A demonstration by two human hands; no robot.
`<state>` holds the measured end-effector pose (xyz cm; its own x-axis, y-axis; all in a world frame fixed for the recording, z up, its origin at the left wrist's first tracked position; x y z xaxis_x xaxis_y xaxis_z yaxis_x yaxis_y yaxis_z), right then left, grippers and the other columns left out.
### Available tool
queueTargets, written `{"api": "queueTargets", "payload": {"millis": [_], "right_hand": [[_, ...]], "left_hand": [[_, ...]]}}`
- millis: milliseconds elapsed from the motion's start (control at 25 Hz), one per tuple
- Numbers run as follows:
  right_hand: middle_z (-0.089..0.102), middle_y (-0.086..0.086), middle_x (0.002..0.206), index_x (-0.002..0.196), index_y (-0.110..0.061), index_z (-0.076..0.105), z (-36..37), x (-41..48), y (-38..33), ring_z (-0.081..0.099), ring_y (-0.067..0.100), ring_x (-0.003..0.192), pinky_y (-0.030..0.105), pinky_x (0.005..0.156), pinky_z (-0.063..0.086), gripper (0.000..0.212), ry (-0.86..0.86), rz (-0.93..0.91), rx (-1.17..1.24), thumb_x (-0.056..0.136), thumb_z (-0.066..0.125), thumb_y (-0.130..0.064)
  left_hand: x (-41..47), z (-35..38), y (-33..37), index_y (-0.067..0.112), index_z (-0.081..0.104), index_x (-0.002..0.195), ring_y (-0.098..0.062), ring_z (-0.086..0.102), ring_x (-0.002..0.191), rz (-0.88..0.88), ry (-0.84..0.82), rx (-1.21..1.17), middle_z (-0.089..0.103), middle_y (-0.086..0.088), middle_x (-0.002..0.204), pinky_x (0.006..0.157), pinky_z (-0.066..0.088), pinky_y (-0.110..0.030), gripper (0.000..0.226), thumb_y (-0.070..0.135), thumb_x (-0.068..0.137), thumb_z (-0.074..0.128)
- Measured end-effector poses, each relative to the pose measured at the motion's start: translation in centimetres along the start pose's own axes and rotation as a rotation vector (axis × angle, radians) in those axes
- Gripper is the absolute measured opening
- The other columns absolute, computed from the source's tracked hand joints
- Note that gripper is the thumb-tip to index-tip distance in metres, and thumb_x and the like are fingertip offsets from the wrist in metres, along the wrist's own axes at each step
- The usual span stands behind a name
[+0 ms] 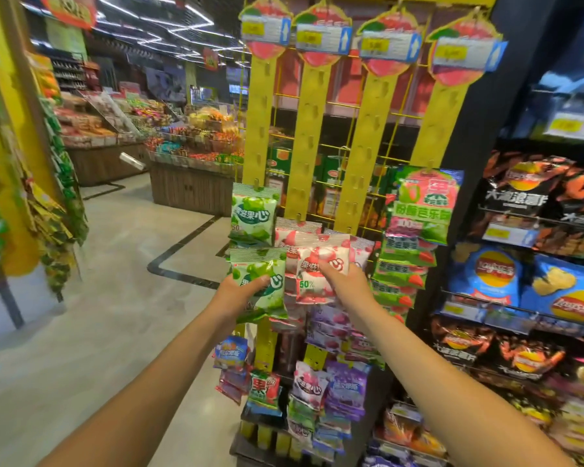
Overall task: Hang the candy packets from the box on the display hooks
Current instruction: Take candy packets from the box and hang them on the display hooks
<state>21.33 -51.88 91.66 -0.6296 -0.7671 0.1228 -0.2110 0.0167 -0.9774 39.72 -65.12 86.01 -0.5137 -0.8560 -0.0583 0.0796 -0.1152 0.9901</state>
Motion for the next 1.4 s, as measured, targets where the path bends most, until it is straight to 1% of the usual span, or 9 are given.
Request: {"api": "queueTargets", "payload": {"millis": [120,200,320,400,520,840,1000,1200,1400], "right_hand": [[0.071,0.018,0.124,0.128,-0.004,0.063,2.7,3.4,-1.9,0.067,0.03,0.101,0.047,0.087,0.056,0.046,0.029,0.017,0.003,0.096,0.07,-0.036],[0.075,0.011,0.116,0.124,-0.011,0.07,3.8,5.9,-3.4,0.07,0.029,0.101,0.038,0.078,0.053,0.048,0.04,-0.01,0.009,0.091,0.072,-0.046],[0.07,0.001,0.126,0.135,-0.019,0.062,5.1,10.0,-4.8,0.066,0.027,0.111,0.044,0.092,0.054,0.075,0.069,-0.002,0.042,0.077,0.071,-0.066],[0.072,0.004,0.116,0.127,-0.015,0.065,5.6,11.7,-4.8,0.065,0.022,0.101,0.046,0.092,0.056,0.066,0.117,0.019,0.032,0.082,0.071,-0.062],[0.069,0.01,0.09,0.103,-0.006,0.071,6.1,11.9,-2.9,0.061,0.025,0.082,0.036,0.072,0.046,0.04,0.17,0.055,-0.029,0.095,0.067,-0.045],[0.073,0.013,0.095,0.108,-0.004,0.07,6.7,10.7,-0.1,0.064,0.025,0.083,0.035,0.071,0.046,0.048,0.181,0.029,-0.05,0.095,0.067,-0.05],[0.068,0.004,0.1,0.109,-0.012,0.063,6.3,11.0,-2.8,0.064,0.022,0.089,0.04,0.083,0.055,0.054,0.221,-0.063,0.022,0.089,0.065,-0.062],[0.052,0.004,0.079,0.089,-0.018,0.049,6.0,11.9,-2.9,0.049,0.022,0.073,0.035,0.069,0.041,0.038,0.223,0.011,0.014,0.094,0.064,-0.052],[0.05,0.007,0.078,0.085,-0.019,0.054,6.2,11.3,-1.0,0.046,0.021,0.071,0.036,0.07,0.036,0.035,0.18,0.051,0.021,0.093,0.065,-0.052]], "left_hand": [[1.2,-1.8,0.0,0.024,0.071,0.115,-0.027,0.076,0.104,-0.002,-0.005,-0.031,0.081,-0.002,0.106,0.097,0.058,-0.058,0.021,0.023,0.095,0.076],[1.8,-2.5,0.1,0.023,0.07,0.116,-0.027,0.076,0.104,-0.005,0.001,-0.035,0.081,-0.002,0.106,0.095,0.059,-0.059,0.022,0.023,0.095,0.076],[2.7,-3.5,0.0,0.022,0.071,0.116,-0.028,0.076,0.104,-0.015,0.0,-0.031,0.081,-0.004,0.106,0.094,0.059,-0.062,0.023,0.024,0.093,0.077],[3.2,-4.1,-0.2,0.022,0.072,0.115,-0.028,0.076,0.104,-0.019,-0.004,-0.022,0.081,-0.005,0.106,0.094,0.058,-0.062,0.022,0.025,0.094,0.077],[3.6,-4.7,-0.6,0.021,0.072,0.116,-0.029,0.076,0.104,-0.019,-0.033,-0.028,0.08,-0.005,0.108,0.098,0.057,-0.061,0.022,0.024,0.094,0.076],[4.5,-5.1,-1.8,0.017,0.072,0.119,-0.031,0.076,0.105,-0.022,-0.068,-0.034,0.08,-0.008,0.109,0.099,0.057,-0.059,0.024,0.02,0.096,0.074],[4.8,-4.9,-2.0,0.016,0.072,0.119,-0.031,0.076,0.104,-0.032,-0.08,-0.055,0.08,-0.009,0.109,0.099,0.057,-0.06,0.024,0.019,0.096,0.074],[5.0,-4.7,-2.1,0.018,0.071,0.12,-0.031,0.076,0.105,-0.04,-0.093,-0.059,0.08,-0.008,0.11,0.098,0.056,-0.061,0.025,0.021,0.095,0.075],[5.2,-4.7,-2.3,0.016,0.072,0.12,-0.032,0.076,0.106,-0.033,-0.092,-0.06,0.08,-0.009,0.11,0.099,0.056,-0.06,0.025,0.019,0.095,0.075]]}}
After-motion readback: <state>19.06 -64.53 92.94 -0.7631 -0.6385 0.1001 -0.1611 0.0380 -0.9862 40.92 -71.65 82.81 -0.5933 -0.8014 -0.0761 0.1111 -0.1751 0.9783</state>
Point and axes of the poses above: each hand's wrist, its own x-axis towards the middle knuckle, its own z-axis out of the palm, y = z × x, the point moved 3 cm from there along x, towards the middle knuckle
